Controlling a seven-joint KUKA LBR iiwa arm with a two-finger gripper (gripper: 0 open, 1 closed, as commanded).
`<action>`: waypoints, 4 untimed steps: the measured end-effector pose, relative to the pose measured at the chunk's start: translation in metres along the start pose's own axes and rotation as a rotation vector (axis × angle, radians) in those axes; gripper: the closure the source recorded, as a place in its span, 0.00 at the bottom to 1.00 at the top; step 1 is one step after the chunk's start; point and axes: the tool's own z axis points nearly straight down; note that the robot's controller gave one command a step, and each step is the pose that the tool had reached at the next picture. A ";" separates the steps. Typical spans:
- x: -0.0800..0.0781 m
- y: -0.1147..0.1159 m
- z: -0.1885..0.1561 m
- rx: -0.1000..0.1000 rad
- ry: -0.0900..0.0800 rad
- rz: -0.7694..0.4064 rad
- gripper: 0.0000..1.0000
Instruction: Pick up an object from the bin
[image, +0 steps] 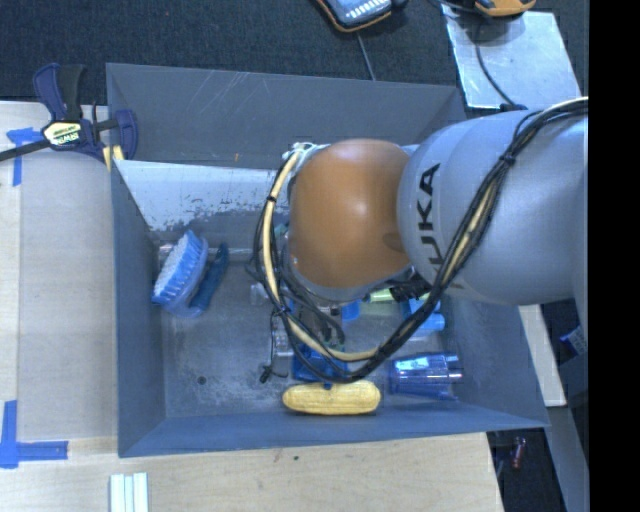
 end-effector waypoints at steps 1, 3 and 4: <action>-0.002 0.000 -0.004 -0.002 -0.008 0.004 0.00; -0.014 -0.093 0.077 -0.002 -0.012 -0.351 0.00; 0.009 -0.170 0.093 0.004 -0.014 -0.658 0.00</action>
Offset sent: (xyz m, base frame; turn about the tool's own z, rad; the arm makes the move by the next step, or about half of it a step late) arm 0.0474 -0.0746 -0.1239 -0.1995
